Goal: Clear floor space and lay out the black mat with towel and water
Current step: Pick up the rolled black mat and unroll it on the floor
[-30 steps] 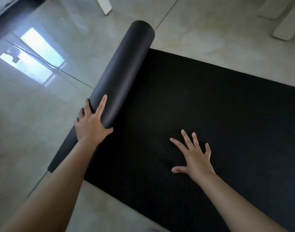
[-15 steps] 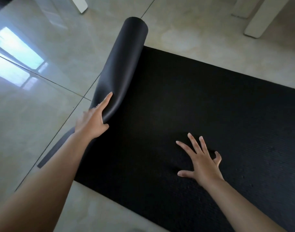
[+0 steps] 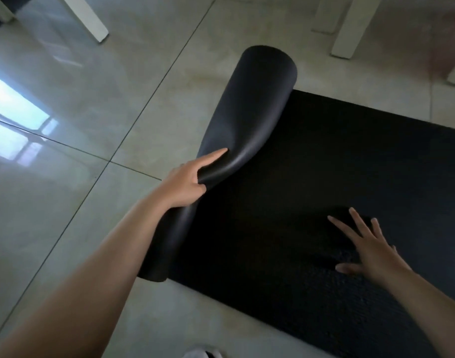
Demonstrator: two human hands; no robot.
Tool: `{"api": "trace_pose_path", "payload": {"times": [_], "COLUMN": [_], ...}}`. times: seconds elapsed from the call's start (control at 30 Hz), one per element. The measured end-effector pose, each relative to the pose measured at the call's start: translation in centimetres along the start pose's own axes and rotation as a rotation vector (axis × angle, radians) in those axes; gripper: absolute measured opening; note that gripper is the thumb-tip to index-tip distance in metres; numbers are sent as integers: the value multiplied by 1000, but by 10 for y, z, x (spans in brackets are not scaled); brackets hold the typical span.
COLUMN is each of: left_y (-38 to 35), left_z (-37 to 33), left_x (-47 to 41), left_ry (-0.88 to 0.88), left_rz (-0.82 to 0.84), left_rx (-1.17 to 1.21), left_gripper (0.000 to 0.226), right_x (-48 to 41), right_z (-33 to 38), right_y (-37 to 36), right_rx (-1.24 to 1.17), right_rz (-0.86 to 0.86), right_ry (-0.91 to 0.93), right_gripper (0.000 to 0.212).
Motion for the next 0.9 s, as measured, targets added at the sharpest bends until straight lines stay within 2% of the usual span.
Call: {"api": "trace_pose_path", "payload": {"times": [0.07,0.2,0.27,0.33,0.4,0.47,0.53,0.6,0.7,0.8,0.9], "left_y": [19,56,68,68,60,47,23,1,-11,-4,7], "left_z": [7,62,98,115,107,79,57,52,65,73,75], "left_x": [0,9,18,26,32,35,34,30,30,33,37], "left_ry": [-41,93,221,298,201,-20,-210,-245,-219,-182,-182], "left_rz": [-44,-247,-344,-352,-377,-421,-341,-185,-55,-75,-125], "left_rx": [170,192,-2,-344,-543,-663,-774,-856,-997,-1042,-990], "left_gripper": [100,95,87,79,86,87,65,43,58,63,61], "right_x": [5,10,7,4,1,-4,-12,-19,-35,-50,-64], "right_z": [-14,-31,-28,-24,-19,-8,18,61,137,204,253], "right_y": [0,-3,-6,-8,-7,-3,5,10,14,16,13], "right_rx": [-5,2,-9,-36,-62,-54,-38,-26,38,75,89], "right_rz": [-5,2,16,67,105,60,-46,-92,-93,-75,-38], "right_ry": [-7,-38,-35,-63,-117,-125,-36,91,239,336,389], "right_gripper": [117,122,121,118,109,93,85,85,82,83,93]}}
Point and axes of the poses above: each hand's wrist, its own x-axis away from the middle knuckle, its own y-axis out of the back of the hand, z = x × y, the point moved 7 cm from there along -x, towards the middle knuckle, and after that the axes turned 3 degrees about -z, right-handed, at the moved point
